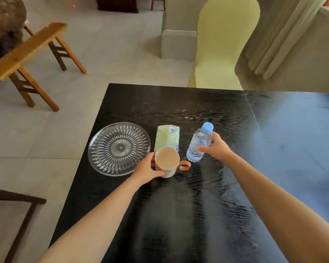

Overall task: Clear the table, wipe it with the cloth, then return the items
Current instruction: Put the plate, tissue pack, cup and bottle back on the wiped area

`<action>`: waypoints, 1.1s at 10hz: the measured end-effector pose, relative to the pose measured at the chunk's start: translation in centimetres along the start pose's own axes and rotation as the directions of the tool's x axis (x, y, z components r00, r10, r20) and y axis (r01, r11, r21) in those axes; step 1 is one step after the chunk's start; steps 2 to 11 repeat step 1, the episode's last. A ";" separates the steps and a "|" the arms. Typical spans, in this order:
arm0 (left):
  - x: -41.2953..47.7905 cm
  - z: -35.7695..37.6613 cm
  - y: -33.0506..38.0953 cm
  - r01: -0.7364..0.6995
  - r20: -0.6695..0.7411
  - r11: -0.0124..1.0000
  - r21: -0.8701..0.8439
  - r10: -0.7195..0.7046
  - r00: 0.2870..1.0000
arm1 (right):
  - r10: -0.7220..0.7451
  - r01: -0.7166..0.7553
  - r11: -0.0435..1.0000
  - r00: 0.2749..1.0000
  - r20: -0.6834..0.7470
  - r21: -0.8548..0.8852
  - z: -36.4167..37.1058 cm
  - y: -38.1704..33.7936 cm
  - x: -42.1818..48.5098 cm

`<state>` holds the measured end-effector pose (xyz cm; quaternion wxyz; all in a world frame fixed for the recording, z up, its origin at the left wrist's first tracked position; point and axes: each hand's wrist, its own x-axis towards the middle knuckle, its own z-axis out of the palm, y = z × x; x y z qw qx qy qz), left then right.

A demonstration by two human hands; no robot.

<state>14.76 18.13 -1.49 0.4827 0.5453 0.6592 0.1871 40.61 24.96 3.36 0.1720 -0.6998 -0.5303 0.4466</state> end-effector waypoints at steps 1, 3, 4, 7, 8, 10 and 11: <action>0.1 -0.7 0.2 -0.010 0.050 0.999 0.044 0.008 0.999 | 0.099 -0.099 0.993 0.995 -0.008 -0.069 0.4 0.1 -1.0; 0.1 -0.7 0.2 -0.010 0.050 0.999 0.044 0.008 0.999 | 0.099 -0.099 0.993 0.995 -0.008 -0.069 0.4 0.1 -1.0; 0.1 -0.7 0.2 -0.010 0.050 0.999 0.044 0.008 0.999 | 0.099 -0.099 0.993 0.995 -0.008 -0.069 0.4 0.1 -1.0; 0.1 -0.7 0.2 -0.010 0.050 0.999 0.044 0.008 0.999 | 0.099 -0.099 0.993 0.995 -0.008 -0.069 0.4 0.1 -1.0; 0.1 -0.7 0.2 -0.010 0.050 0.999 0.044 0.008 0.999 | 0.099 -0.099 0.993 0.995 -0.008 -0.069 0.4 0.1 -1.0; 0.1 -0.7 0.2 -0.010 0.050 0.999 0.044 0.008 0.999 | 0.099 -0.099 0.993 0.995 -0.008 -0.069 0.4 0.1 -1.0; 0.1 -0.7 0.2 -0.010 0.050 0.999 0.044 0.008 0.999 | 0.099 -0.099 0.993 0.995 -0.008 -0.069 0.4 0.1 -1.0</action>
